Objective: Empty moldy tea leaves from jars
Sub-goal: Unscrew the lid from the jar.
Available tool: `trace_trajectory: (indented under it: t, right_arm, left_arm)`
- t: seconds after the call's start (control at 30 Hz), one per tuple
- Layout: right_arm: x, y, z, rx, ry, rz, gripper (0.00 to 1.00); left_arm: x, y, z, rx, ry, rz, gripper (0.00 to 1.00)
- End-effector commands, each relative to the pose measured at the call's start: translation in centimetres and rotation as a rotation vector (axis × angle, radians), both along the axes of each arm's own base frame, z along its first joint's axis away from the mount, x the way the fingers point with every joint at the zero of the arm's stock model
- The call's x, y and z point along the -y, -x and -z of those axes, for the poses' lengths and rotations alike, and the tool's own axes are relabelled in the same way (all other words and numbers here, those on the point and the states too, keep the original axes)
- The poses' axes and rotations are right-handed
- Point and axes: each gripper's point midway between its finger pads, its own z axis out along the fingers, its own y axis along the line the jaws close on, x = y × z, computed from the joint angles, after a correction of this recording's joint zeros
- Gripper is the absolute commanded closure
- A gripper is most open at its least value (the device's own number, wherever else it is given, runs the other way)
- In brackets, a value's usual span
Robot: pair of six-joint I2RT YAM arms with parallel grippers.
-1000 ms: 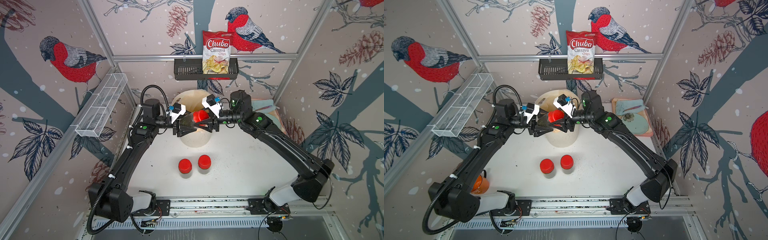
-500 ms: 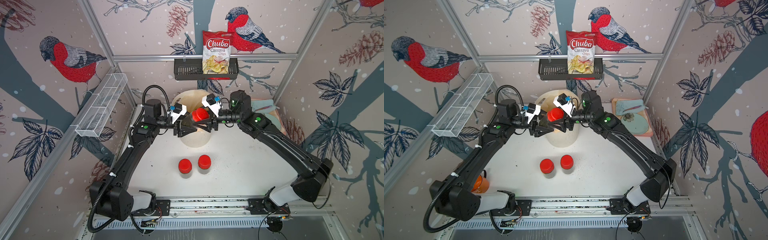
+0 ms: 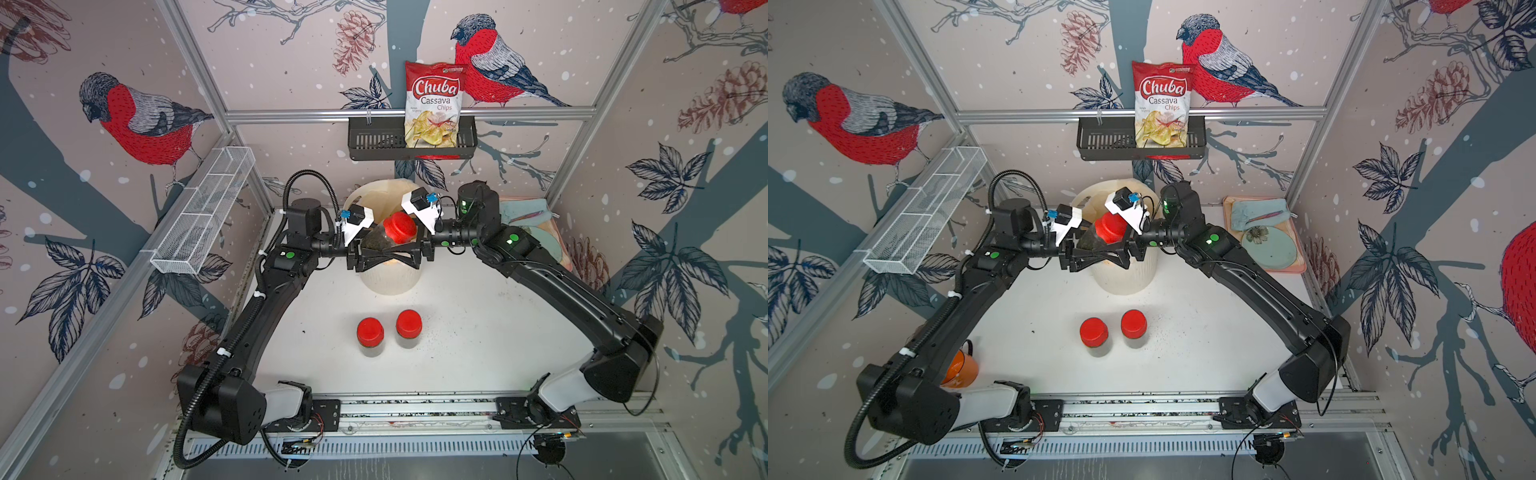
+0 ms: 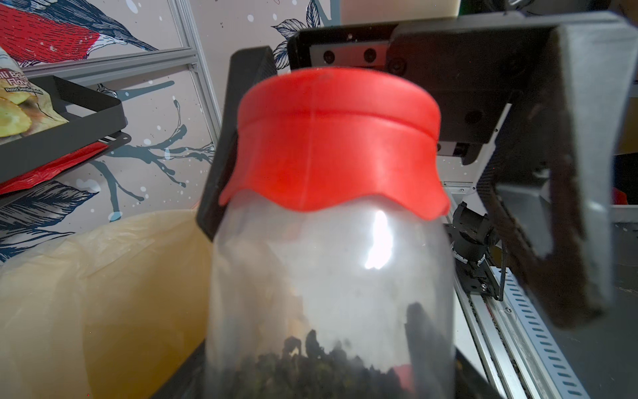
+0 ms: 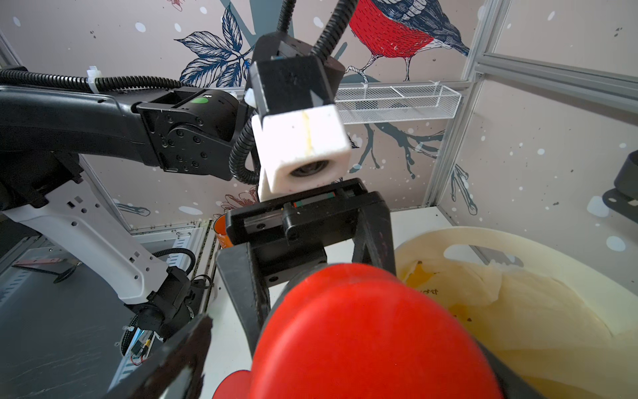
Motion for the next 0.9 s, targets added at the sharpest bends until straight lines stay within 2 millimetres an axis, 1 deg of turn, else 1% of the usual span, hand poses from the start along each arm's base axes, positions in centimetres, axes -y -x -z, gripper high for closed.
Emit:
trace_trajectory:
  t: [0.0, 0.2, 0.5, 0.87]
  right_arm:
    - [0.41, -0.99, -1.2, -0.001, -0.034, 0.038, 0.0]
    - [1.23, -1.86, -1.71, -0.017, -0.049, 0.057, 0.0]
    - [1.4, -1.17, -1.71, -0.012, -0.038, 0.022, 0.0]
    - [1.22, -1.55, -1.15, -0.023, 0.0, 0.022, 0.05]
  left_arm:
    - [-0.08, 0.05, -0.09, 0.014, -0.004, 0.0, 0.74]
    - [-0.1, 0.12, 0.07, 0.01, -0.008, 0.0, 0.73]
    - [-0.11, -0.25, 0.46, -0.001, -0.017, -0.013, 0.73]
    - [-0.11, -0.36, 0.78, -0.011, -0.021, -0.014, 0.73]
